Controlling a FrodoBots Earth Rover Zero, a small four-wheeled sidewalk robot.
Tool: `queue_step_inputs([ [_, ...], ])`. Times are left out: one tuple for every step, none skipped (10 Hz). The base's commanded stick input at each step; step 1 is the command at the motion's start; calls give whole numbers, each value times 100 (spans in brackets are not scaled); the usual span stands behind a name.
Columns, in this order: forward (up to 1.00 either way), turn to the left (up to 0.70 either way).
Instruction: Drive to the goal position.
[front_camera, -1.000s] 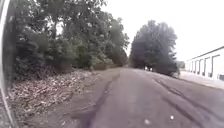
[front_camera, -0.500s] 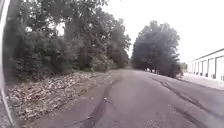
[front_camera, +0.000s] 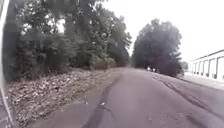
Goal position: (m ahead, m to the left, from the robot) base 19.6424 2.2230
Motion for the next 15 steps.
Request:
queue_step_inputs([
  [70, -34],
  [70, -15],
  [70, 0],
  [70, 0],
  [70, 0],
  [70, 0],
  [70, -19],
  [70, -32],
  [70, -16],
  [70, 0],
  [70, 0],
  [70, 0],
  [70, 0],
  [70, 0],
  [70, 0],
])
